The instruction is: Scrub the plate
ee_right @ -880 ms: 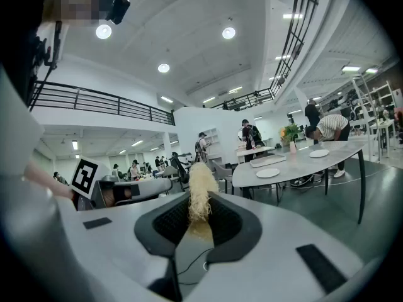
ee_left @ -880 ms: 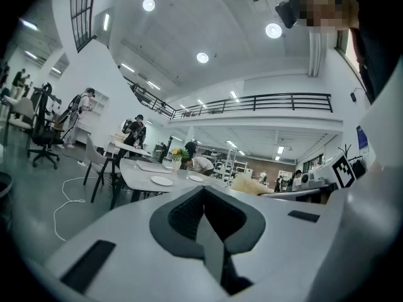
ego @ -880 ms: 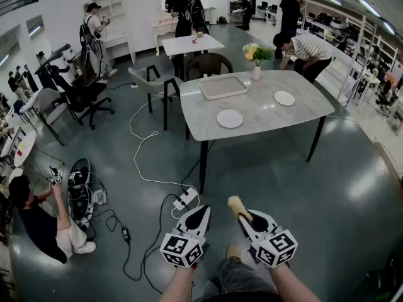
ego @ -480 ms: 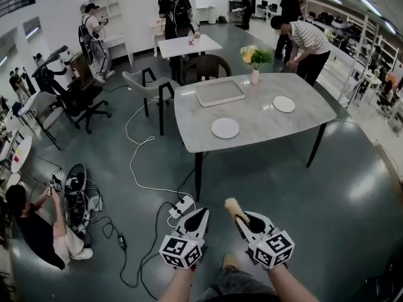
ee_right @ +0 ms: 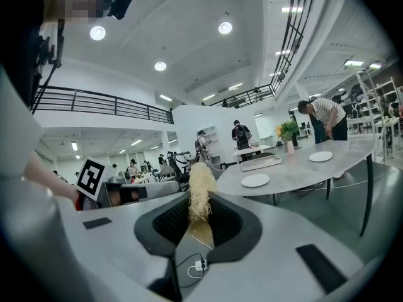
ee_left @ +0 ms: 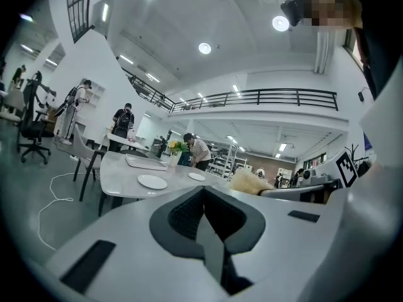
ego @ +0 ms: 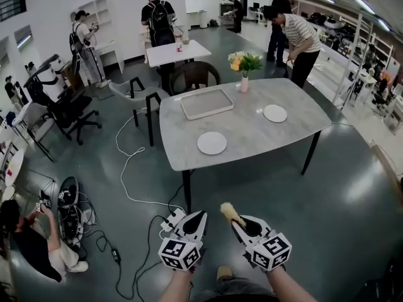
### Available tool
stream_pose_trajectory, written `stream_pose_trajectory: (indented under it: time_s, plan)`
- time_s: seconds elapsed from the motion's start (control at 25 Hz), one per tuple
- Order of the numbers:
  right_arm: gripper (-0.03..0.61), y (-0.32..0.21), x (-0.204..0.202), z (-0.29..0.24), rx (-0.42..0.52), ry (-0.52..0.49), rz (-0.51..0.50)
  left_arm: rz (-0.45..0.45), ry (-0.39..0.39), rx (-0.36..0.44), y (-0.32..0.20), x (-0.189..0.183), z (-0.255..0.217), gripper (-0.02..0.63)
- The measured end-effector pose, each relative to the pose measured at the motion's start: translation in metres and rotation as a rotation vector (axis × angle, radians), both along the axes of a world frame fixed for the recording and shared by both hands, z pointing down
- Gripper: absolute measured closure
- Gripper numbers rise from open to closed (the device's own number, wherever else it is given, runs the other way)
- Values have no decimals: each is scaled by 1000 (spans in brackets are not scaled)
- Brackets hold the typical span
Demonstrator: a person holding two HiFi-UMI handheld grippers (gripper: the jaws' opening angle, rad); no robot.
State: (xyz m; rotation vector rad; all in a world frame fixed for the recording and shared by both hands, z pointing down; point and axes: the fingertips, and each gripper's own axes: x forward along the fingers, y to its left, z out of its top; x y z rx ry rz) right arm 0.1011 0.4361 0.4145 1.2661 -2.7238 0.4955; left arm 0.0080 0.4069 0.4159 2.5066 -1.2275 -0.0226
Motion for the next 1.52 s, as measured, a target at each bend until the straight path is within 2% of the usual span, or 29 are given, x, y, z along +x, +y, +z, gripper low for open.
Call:
stream_pose_trajectory:
  time_s: [0.24, 0.64, 1.36, 1.52]
  plan:
    - [505, -24, 12, 4, -3, -11, 8, -2, 1, -4, -22, 11, 5, 601]
    - [505, -57, 0, 18, -28, -22, -6, -22, -2, -36, -54, -3, 20, 601]
    - [505, -199, -34, 30, -61, 10, 20, 24, 21, -56, -206, -30, 30, 601]
    - [505, -226, -36, 33, -70, 20, 43, 61, 20, -62, -233, -30, 33, 601]
